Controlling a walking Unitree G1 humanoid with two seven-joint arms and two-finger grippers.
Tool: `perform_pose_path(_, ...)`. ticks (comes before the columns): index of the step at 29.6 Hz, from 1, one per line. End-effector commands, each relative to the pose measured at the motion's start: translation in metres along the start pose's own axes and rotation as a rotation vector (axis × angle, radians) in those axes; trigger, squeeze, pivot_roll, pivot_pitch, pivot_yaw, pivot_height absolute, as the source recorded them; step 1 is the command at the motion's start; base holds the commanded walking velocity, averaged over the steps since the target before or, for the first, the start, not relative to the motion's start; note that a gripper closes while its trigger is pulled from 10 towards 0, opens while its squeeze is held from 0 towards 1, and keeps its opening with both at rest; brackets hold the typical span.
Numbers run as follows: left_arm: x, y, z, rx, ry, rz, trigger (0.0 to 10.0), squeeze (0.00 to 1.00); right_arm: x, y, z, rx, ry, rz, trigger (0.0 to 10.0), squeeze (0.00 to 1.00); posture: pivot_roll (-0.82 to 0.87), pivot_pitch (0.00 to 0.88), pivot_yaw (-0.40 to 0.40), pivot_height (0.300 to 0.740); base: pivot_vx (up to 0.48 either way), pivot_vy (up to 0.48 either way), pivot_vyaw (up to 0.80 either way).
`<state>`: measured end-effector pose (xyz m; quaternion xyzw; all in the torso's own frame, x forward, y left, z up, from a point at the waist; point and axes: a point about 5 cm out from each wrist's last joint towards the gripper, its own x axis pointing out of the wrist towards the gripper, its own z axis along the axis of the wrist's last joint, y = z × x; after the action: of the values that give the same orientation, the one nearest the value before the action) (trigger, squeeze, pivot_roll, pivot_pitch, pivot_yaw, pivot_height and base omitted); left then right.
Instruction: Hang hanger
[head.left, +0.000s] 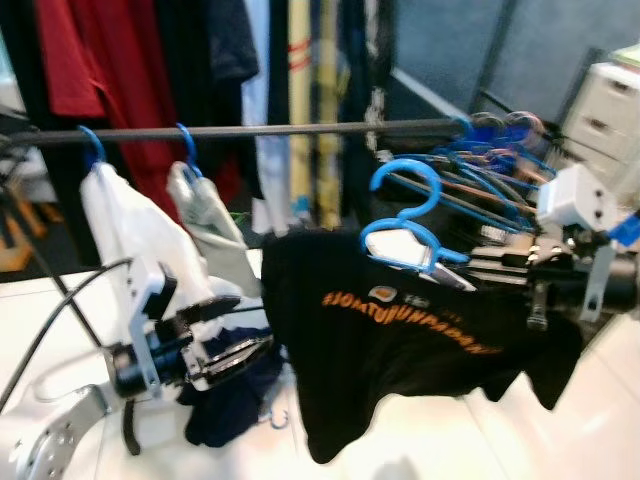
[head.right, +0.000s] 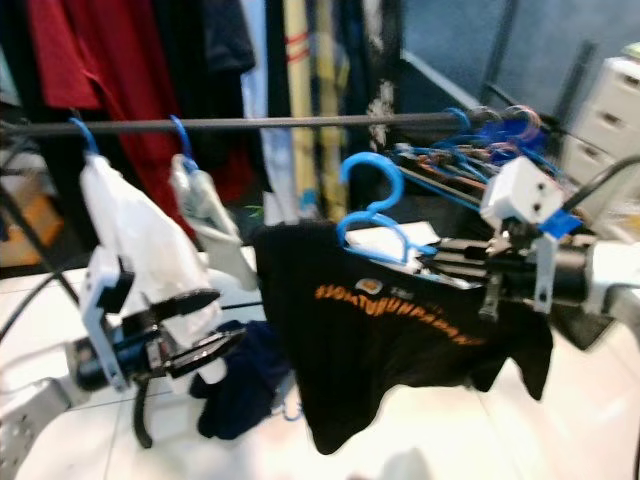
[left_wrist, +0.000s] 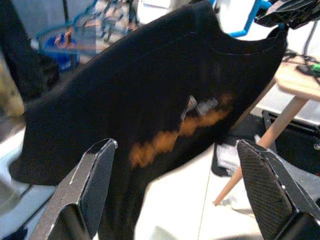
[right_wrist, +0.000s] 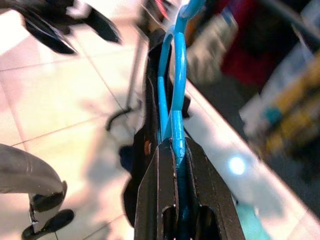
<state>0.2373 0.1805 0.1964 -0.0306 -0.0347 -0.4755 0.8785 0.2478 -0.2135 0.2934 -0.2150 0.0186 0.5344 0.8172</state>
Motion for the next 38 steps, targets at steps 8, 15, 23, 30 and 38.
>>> perform_pose_path(8,0.008,0.021,0.033,0.138,-0.08,-0.022,10.0,0.0,0.012,0.003,0.014,-0.004,-0.1,0.171,0.0,0.0,-0.11,0.0,-0.001,0.74,-0.042,0.0,0.0)
perform_pose_path(15,0.002,0.029,0.037,0.163,-0.075,0.012,10.0,0.0,0.01,0.002,0.015,-0.009,-0.093,0.174,0.0,0.0,-0.11,0.0,0.002,0.74,0.0,0.0,0.0)
perform_pose_path(23,-0.03,0.049,0.046,0.2,-0.042,0.102,10.0,0.0,0.005,0.001,0.017,-0.005,-0.088,0.181,0.0,0.0,-0.11,0.0,0.001,0.74,0.0,0.0,0.0)
perform_pose_path(30,-0.072,0.06,0.071,0.155,-0.171,0.153,10.0,1.0,0.002,-0.003,0.018,0.003,-0.067,0.196,0.0,0.0,-0.11,0.0,-0.001,0.74,0.0,0.0,0.0)
perform_pose_path(38,-0.073,0.054,0.065,0.128,-0.171,0.098,10.0,1.0,0.003,-0.004,0.024,-0.01,-0.082,0.198,0.0,0.0,-0.11,0.0,0.0,0.74,0.0,0.0,0.0)
